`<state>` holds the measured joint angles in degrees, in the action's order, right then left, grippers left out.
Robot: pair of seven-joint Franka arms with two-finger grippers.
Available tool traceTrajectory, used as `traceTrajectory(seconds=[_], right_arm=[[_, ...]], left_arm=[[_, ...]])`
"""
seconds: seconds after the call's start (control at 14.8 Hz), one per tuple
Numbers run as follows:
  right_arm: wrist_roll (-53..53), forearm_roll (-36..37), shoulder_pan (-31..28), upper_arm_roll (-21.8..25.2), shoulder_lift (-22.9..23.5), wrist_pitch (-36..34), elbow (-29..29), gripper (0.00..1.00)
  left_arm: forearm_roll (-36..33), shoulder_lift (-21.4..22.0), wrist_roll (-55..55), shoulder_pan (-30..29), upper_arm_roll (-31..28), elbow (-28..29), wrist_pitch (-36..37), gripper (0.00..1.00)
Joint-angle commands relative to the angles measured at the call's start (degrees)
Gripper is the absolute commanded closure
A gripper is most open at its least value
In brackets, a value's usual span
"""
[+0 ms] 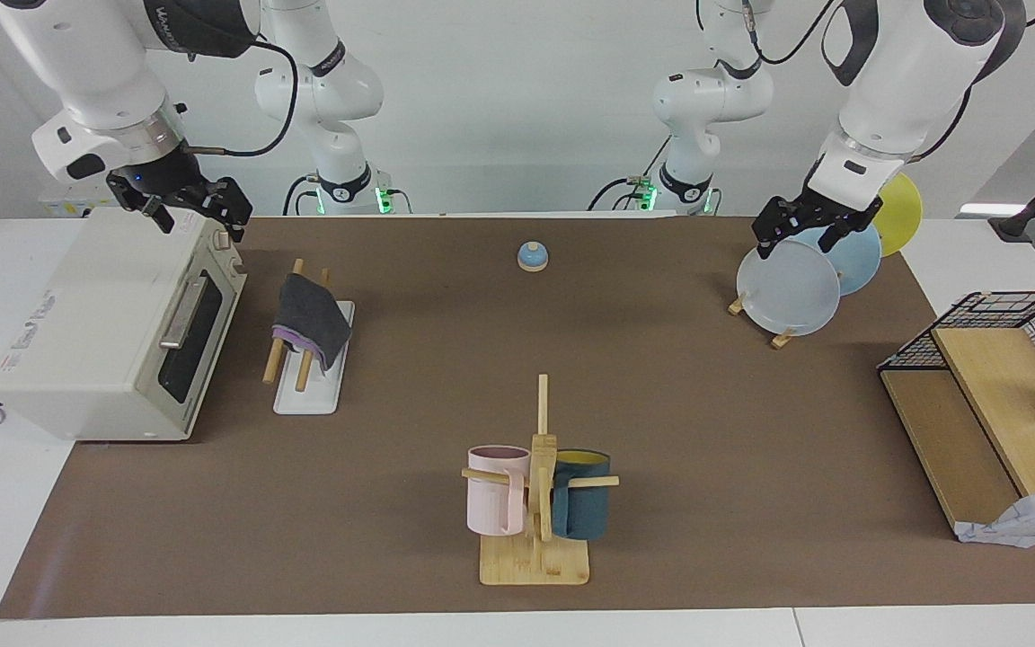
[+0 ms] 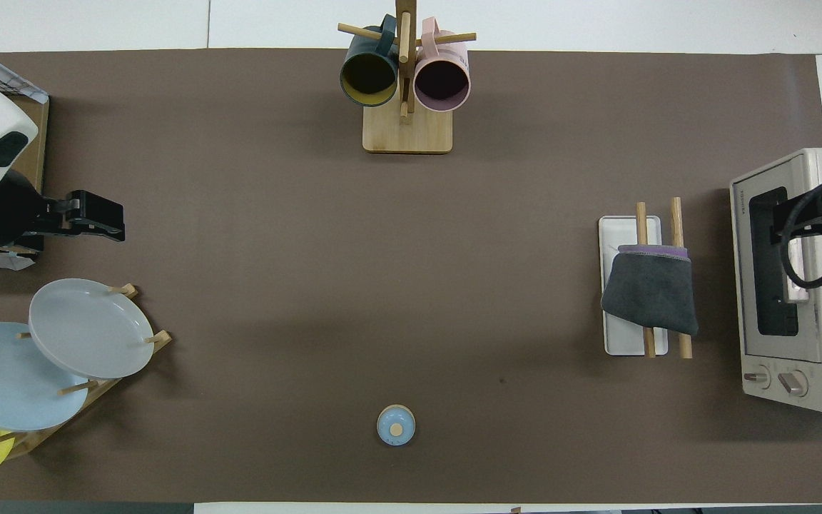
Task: Fold towel and hang on rack
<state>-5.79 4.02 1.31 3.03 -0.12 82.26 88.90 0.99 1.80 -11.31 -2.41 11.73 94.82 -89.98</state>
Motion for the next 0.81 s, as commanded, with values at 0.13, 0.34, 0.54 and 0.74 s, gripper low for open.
traceTrajectory(seconds=[0.13,0.34,0.54,0.74], right_arm=[[1.22,0.11,-0.43,0.40,0.20,-0.43,-0.75,0.00],[1.13,-0.15,-0.08,0.14,0.20,-0.26,-0.75,0.00],[0.95,-0.24,0.10,0.05,0.12,1.31,-0.31,0.00],[0.95,-0.15,0.19,-0.04,0.12,1.59,-0.13,0.00]], left_arm=[[0.68,1.63,-0.30,-0.31,-0.13,1.59,-0.37,0.00],[0.68,1.63,-0.30,-0.22,-0.13,1.59,-0.37,0.00],[0.68,1.63,-0.30,-0.31,-0.13,1.59,-0.37,0.00],[0.68,1.63,-0.30,-0.23,-0.13,1.59,-0.37,0.00]])
